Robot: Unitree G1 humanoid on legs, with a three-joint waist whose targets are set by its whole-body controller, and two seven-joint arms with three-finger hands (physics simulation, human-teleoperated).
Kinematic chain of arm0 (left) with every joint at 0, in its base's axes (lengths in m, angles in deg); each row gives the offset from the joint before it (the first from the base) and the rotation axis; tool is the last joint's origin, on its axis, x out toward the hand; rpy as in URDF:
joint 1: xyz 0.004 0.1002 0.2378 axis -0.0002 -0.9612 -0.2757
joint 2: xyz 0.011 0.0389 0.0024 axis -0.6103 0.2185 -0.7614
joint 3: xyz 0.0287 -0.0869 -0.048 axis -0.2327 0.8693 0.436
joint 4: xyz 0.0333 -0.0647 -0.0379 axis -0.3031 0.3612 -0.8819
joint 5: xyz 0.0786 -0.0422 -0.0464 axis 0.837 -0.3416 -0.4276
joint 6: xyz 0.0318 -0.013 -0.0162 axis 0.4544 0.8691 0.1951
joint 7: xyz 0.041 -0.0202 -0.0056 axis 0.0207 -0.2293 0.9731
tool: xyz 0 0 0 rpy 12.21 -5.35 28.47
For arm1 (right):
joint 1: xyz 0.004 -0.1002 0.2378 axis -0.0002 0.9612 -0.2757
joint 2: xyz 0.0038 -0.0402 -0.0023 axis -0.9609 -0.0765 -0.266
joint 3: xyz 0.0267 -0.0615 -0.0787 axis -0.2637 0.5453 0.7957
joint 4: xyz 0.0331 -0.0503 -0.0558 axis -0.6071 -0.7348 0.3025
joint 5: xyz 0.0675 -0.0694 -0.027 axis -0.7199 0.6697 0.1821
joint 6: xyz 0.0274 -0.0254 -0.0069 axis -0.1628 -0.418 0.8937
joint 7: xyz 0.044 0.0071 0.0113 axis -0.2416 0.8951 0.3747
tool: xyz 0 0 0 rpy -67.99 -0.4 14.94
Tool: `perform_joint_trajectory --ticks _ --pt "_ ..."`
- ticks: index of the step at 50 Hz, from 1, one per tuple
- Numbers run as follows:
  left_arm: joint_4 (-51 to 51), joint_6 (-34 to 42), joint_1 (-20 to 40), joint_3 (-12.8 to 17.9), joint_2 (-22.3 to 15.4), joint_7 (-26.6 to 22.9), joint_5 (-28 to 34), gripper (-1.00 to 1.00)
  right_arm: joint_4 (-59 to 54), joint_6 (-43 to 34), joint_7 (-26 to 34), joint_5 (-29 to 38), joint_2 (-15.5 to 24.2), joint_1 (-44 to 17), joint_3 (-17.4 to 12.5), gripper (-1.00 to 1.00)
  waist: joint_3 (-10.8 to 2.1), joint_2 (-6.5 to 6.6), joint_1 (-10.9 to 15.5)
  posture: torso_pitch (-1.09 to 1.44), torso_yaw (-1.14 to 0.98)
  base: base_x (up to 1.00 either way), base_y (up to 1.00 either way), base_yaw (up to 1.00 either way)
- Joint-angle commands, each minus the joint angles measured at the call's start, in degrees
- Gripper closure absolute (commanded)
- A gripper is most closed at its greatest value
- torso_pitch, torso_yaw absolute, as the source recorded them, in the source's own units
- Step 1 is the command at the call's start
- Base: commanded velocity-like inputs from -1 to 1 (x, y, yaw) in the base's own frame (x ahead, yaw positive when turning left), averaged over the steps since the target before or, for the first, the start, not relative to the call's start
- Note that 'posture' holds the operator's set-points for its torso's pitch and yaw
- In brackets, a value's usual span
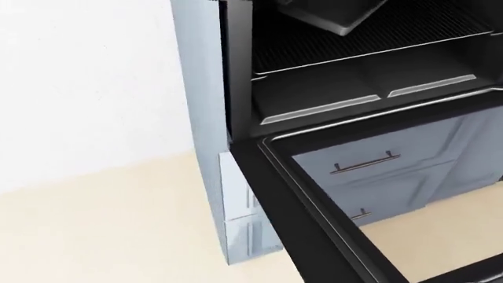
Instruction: Close the oven door.
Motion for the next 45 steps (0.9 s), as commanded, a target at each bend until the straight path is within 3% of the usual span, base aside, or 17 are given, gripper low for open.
perform_joint_trajectory --ticks 1,7,9,10,11,12,16,18,20,21,22,29,30,37,41,42,45 --pt "-0.4 -1.0 0.1 -0.1 0.0 -0.5 0.2 -1.0 1.1 1.4 -0.4 -0.5 0.8 -0.4 -0.3 -1.0 -0.36 0.09 -0.1 0.0 0.0 0.0 0.0 0.0" --pt "-0.4 -1.2 0.0 -0.3 0.2 -0.4 0.2 -1.0 1.1 2.8 0.6 0.1 0.5 -0.3 -0.2 -1.0 0.15 -1.18 0.4 0.0 0.0 0.0 0.0 0.0" --pt "-0.4 -1.3 0.0 -0.4 0.2 -0.5 0.2 -1.0 1.1 2.9 -0.6 0.6 0.5 -0.4 -0.1 -1.0 0.16 -1.61 0.5 0.0 0.0 0.0 0.0 0.0" --pt "-0.4 -1.3 0.0 -0.4 0.2 -0.5 0.2 -1.0 1.1 4.8 -5.8 2.1 0.6 -0.5 0.3 -1.0 0.18 -1.8 0.6 0.0 0.0 0.0 0.0 0.0" --pt "-0.4 -1.3 0.0 -0.5 0.2 -0.5 0.2 -1.0 1.1 7.4 -3.4 0.0 0.3 -0.6 -1.4 -1.0 0.22 -1.96 0.7 0.0 0.0 0.0 0.0 0.0" --pt "-0.4 -1.3 0.0 -0.5 0.2 -0.5 0.1 -1.0 1.0 6.4 -6.0 2.7 0.7 -0.4 0.3 -1.0 0.23 -2.1 0.7 0.0 0.0 0.0 0.0 0.0" --pt "-0.4 -1.4 0.0 -0.6 0.2 -0.5 0.0 -1.0 1.1 7.2 -6.8 2.9 0.4 -0.3 0.0 -1.0 0.54 -2.93 1.1 0.0 0.0 0.0 0.0 0.0" --pt "-0.4 -1.3 0.0 -0.5 0.1 -0.6 -0.1 -1.0 1.2 8.1 -8.0 3.5 0.3 0.1 0.5 -1.0 0.64 -4.0 1.3 0.0 0.0 0.0 0.0 0.0" --pt "-0.4 -1.2 0.1 -0.5 0.1 -0.7 -0.1 -1.0 1.2 7.1 -6.4 2.2 0.1 0.1 0.0 -1.0 0.23 -6.46 1.5 0.0 0.0 0.0 0.0 0.0" --pt "-0.4 -1.1 0.2 -0.4 0.0 -0.7 -0.1 -1.0 1.2 7.0 -6.6 2.2 0.3 0.0 0.1 -1.0 0.62 -6.51 1.4 0.0 0.0 0.0 0.0 0.0" --pt "-0.4 -1.1 0.2 -0.4 0.0 -0.7 -0.1 -1.0 1.2 6.8 -5.7 1.6 0.3 -0.1 -0.1 -1.0 0.13 -4.92 1.4 0.0 0.0 0.0 0.0 0.0" --pt "-0.4 -1.0 0.2 -0.2 -0.2 -0.8 -0.1 -1.0 1.2 5.4 -3.5 0.0 0.5 -0.4 -0.6 -1.0 -1.14 -3.41 0.1 0.0 0.0 0.0 0.0 0.0" --pt "-0.4 -1.0 0.3 -0.2 -0.1 -0.8 0.0 -1.0 1.2 4.8 -3.0 -0.4 0.6 -0.8 -0.8 -1.0 -2.17 -3.36 -0.2 0.0 0.0 0.0 0.0 -0.15" --pt "-0.4 -1.0 0.2 0.0 -0.1 -0.9 0.0 -1.0 1.1 4.2 -1.4 -0.9 0.9 -1.0 -1.4 -1.0 -1.19 -1.46 0.1 0.0 0.0 0.0 0.0 -0.22" --pt "-0.4 -1.2 0.2 -0.1 0.0 -0.8 0.1 -1.0 1.0 4.3 -1.0 -0.9 0.8 -0.9 -1.6 -1.0 -0.75 2.37 0.3 0.0 0.0 0.0 0.0 -0.22" --pt "-0.4 -1.3 0.2 -0.2 0.1 -0.8 0.1 -1.0 1.0 4.3 -0.8 -0.9 0.8 -0.9 -1.7 -1.0 -0.64 -0.01 0.7 0.0 0.0 0.0 0.0 -0.22" --pt "-0.4 -1.4 0.1 -0.3 0.1 -0.8 0.0 -1.0 1.0 4.2 -0.3 -1.0 0.6 -0.8 -1.8 -1.0 -0.69 0.7 0.4 0.0 0.0 0.0 0.0 -0.22"
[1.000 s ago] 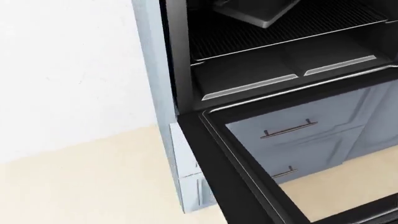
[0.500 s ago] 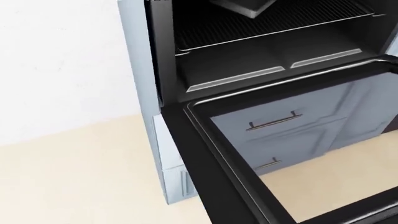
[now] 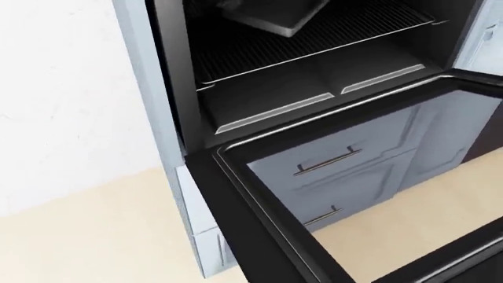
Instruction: Close the oven door.
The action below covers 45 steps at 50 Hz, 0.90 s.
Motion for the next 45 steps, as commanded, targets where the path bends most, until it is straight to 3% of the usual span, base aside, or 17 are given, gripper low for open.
perform_joint_trajectory --ticks 1,8,10,12,13,15,22,25,27,29,33,38,40,42,43,44,45 --pt "-1.0 -1.6 0.5 -0.3 0.0 -0.5 0.1 -1.0 1.5 1.8 0.0 -0.6 1.2 -0.7 -0.6 -1.0 -0.64 -0.15 -0.3 0.0 0.0 0.0 0.0 -0.23" --pt "-1.0 -1.5 0.6 -0.3 -0.1 -0.6 0.0 -1.0 1.5 1.8 0.8 -1.0 0.9 -0.4 -0.7 -1.0 -0.64 -3.74 -0.3 0.0 0.0 0.0 0.0 -0.22" --pt "-1.0 -1.5 0.6 -0.3 0.0 -0.5 0.1 -1.0 1.5 1.7 1.1 -1.3 0.8 -0.4 -0.7 -1.0 -0.83 -5.72 -0.4 0.0 0.0 0.0 0.0 -0.21" --pt "-1.0 -1.6 0.6 -0.4 0.0 -0.5 0.0 -1.0 1.5 1.8 1.3 -1.3 0.7 -0.3 -0.6 -1.0 -1.91 -9.29 -0.9 0.0 0.0 0.0 0.0 -0.2" --pt "-1.0 -1.6 0.6 -0.4 0.0 -0.5 0.0 -1.0 1.5 1.7 1.5 -1.5 0.7 -0.2 -0.6 -1.0 -1.14 -6.11 -1.2 0.0 0.0 0.0 0.0 -0.2" --pt "-1.0 -1.6 0.6 -0.5 0.1 -0.5 0.0 -1.0 1.5 1.7 1.7 -1.6 0.7 -0.3 -0.6 -1.0 -1.25 -6.37 -1.4 0.0 0.0 0.0 0.0 -0.2" --pt "-1.0 -1.6 0.6 -0.6 0.1 -0.5 -0.2 -1.0 1.6 1.6 2.1 -2.1 0.6 -0.3 -0.4 -1.0 -0.34 -3.3 -0.8 0.0 0.0 0.0 0.0 -0.2" --pt "-1.0 -1.5 0.7 -0.5 0.0 -0.6 -0.3 -1.0 1.5 1.6 2.4 -2.2 0.6 -0.2 -0.4 -1.0 -0.26 -0.86 -0.6 0.0 0.0 0.0 0.0 -0.19" --pt "-1.0 -1.4 0.7 -0.5 -0.1 -0.7 -0.3 -1.0 1.6 1.6 2.4 -2.2 0.5 -0.2 -0.3 -1.0 -0.93 2.33 -0.4 0.0 0.0 0.0 0.0 -0.2" --pt "-1.0 -1.4 0.7 -0.4 -0.1 -0.8 -0.2 -1.0 1.6 1.6 2.6 -2.4 0.5 -0.2 -0.3 -1.0 -0.47 0.37 0.1 0.0 0.0 0.0 0.0 -0.19" --pt "-1.0 -1.3 0.8 -0.3 -0.1 -0.9 -0.2 -1.0 1.6 1.5 2.7 -2.5 0.5 -0.2 -0.3 -1.0 -0.63 -0.32 -0.2 0.0 0.0 0.0 0.0 -0.19" --pt "-1.0 -1.5 0.7 -0.3 0.0 -0.8 -0.2 -1.0 1.5 1.5 2.9 -2.6 0.5 -0.2 -0.3 -1.0 -0.56 -2.99 -0.2 0.0 0.0 0.0 0.0 -0.18" --pt "-1.0 -1.5 0.7 -0.4 0.0 -0.7 -0.2 -1.0 1.5 1.5 3.0 -2.6 0.5 -0.2 -0.3 -1.0 -0.7 -4.75 -0.2 0.0 0.0 0.0 0.0 -0.17" --pt "-1.0 -1.5 0.7 -0.4 0.0 -0.7 -0.2 -1.0 1.6 1.5 2.9 -2.6 0.5 -0.2 -0.2 -1.0 -1.39 -7.79 -0.5 0.0 0.0 0.0 0.0 -0.16" --pt "-1.0 -1.5 0.7 -0.4 0.0 -0.7 -0.2 -1.0 1.5 1.5 2.9 -2.6 0.5 -0.2 -0.2 -1.0 -2.01 -7.95 -0.3 0.0 0.0 0.0 0.0 -0.16" --pt "-1.0 -1.5 0.7 -0.4 0.1 -0.7 -0.2 -1.0 1.5 1.5 2.9 -2.6 0.5 -0.2 -0.2 -1.0 -1.17 -6.25 -1.1 0.0 0.0 0.0 0.0 -0.16" --pt "-1.0 -1.6 0.7 -0.4 0.1 -0.7 -0.2 -1.0 1.5 1.5 2.9 -2.6 0.5 -0.2 -0.2 -1.0 -0.94 -6.44 -0.9 0.0 0.0 0.0 0.0 -0.16"
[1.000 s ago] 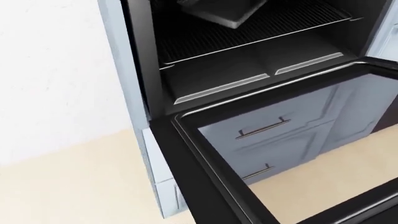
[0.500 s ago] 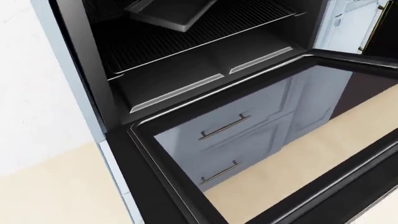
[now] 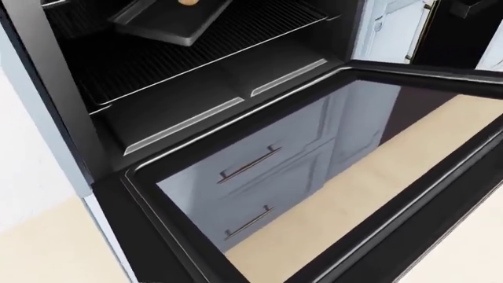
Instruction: Close the oven door.
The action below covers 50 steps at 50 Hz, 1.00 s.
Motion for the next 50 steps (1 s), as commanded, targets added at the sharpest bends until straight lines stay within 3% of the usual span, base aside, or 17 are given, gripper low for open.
perform_joint_trajectory --ticks 1,4,8,11,12,13,23,30,31,33,43,50 --pt "-1.1 -1.7 0.2 0.5 -1.3 0.0 -0.5 -1.0 0.9 1.6 0.2 0.1 -0.1 -0.6 0.2 -1.0 -0.4 -0.05 0.0 0.0 0.0 0.0 0.0 -0.15" --pt "-1.1 -1.8 0.2 0.5 -1.2 0.0 -0.6 -1.0 0.9 1.6 0.1 0.2 -0.1 -0.6 0.3 -1.0 -0.39 1.23 0.2 0.0 0.0 0.0 0.0 -0.13" --pt "-1.1 -1.7 0.2 0.4 -1.2 -0.1 -0.7 -1.0 0.9 1.2 0.8 -0.1 -0.2 -0.6 0.1 -1.0 0.82 2.85 -0.2 0.0 0.0 0.0 0.0 -0.05" --pt "-1.1 -1.7 0.2 0.4 -1.3 -0.1 -0.8 -1.0 0.9 1.1 0.9 -0.2 -0.2 -0.7 0.1 -1.0 0.3 5.95 -0.9 0.0 0.0 0.0 0.0 -0.02" --pt "-1.1 -1.7 0.2 0.4 -1.3 -0.1 -0.8 -1.0 0.9 1.1 0.9 -0.2 -0.2 -0.7 0.1 -1.0 0.66 5.85 -0.9 0.0 0.0 0.0 0.0 -0.02" --pt "-1.1 -1.7 0.2 0.4 -1.3 -0.2 -0.9 -1.0 0.9 1.1 1.1 -0.4 -0.2 -0.7 0.1 -1.0 0.47 4.29 -0.9 0.0 0.0 0.0 0.0 -0.02" --pt "-1.0 -1.5 0.4 0.6 -1.5 -0.5 -1.0 -1.0 1.0 0.9 1.3 -0.9 -0.3 -0.8 0.1 -1.0 -1.12 2.49 0.0 0.0 0.0 0.0 0.0 -0.02" --pt "-1.0 -1.4 0.4 0.8 -1.5 -0.6 -1.0 -1.0 1.0 0.9 1.1 -0.9 -0.4 -0.7 0.4 -1.0 -1.46 2.34 0.3 0.0 0.0 0.0 0.0 -0.03" --pt "-1.0 -1.5 0.4 0.8 -1.5 -0.6 -1.0 -1.0 1.0 0.9 1.2 -1.0 -0.3 -0.7 0.3 -1.0 -2.35 2.61 0.2 0.0 0.0 0.0 0.0 -0.13" --pt "-1.0 -1.5 0.4 0.8 -1.5 -0.6 -1.0 -1.0 1.0 0.9 1.4 -1.1 -0.3 -0.7 0.2 -1.0 -1.19 2.8 0.4 0.0 0.0 0.0 0.0 -0.11" --pt "-1.1 -1.6 0.3 0.6 -1.3 -0.5 -1.2 -1.0 0.9 0.8 1.5 -1.0 -0.3 -0.6 0.2 -1.0 -0.35 3.65 0.1 0.0 0.0 0.0 0.0 -0.14" --pt "-1.1 -1.6 0.3 0.6 -1.3 -0.6 -1.4 -1.0 0.9 0.9 1.5 -1.0 -0.3 -0.6 0.2 -1.0 -0.21 3.27 0.0 0.0 0.0 0.0 0.0 -0.18"
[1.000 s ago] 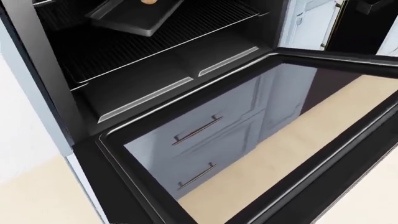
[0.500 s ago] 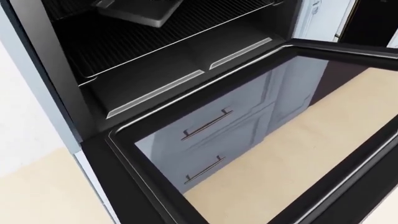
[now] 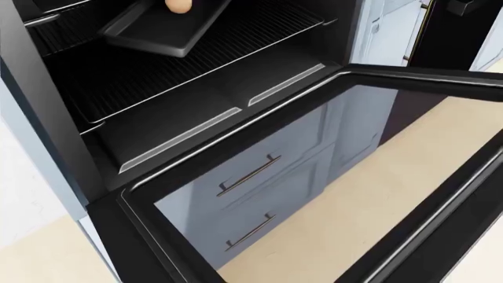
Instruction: Close the oven door.
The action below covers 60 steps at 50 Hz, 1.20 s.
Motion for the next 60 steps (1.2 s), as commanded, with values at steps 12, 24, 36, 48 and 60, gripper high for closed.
perform_joint_trajectory --ticks 12,24,36,48,60 --pt "-1.0 -1.3 0.6 0.2 -0.6 -0.3 -0.4 -1.0 1.1 1.4 0.2 -0.4 0.5 -0.7 -0.2 -1.0 -0.33 0.5 -0.3 0.0 0.0 0.0 0.0 -0.18" --pt "-0.9 -1.1 0.8 0.4 -0.7 -0.5 -0.3 -1.0 1.1 1.4 0.1 -0.5 0.4 -0.7 0.0 -1.0 -0.77 0.15 -0.4 0.0 0.0 -0.02 0.0 -0.23" --pt "-1.0 -1.4 0.6 0.2 -0.5 -0.4 -0.4 -1.0 1.1 1.4 0.4 -0.5 0.5 -0.6 -0.1 -1.0 -0.32 -0.02 -0.8 0.0 0.0 -0.11 0.0 -0.4" --pt "-0.9 -1.1 0.8 0.2 -0.7 -0.9 -1.0 -1.0 1.0 1.2 0.8 -0.7 0.5 -0.6 -0.3 -1.0 0.42 1.39 -0.6 0.0 0.0 -0.12 0.0 -0.34" --pt "-1.0 -1.1 0.9 0.1 -0.6 -0.8 -1.1 -1.0 1.1 1.2 2.8 -1.9 0.4 -0.8 -0.5 -1.0 -0.32 -0.57 0.0 0.0 0.0 -0.01 0.0 -0.02"
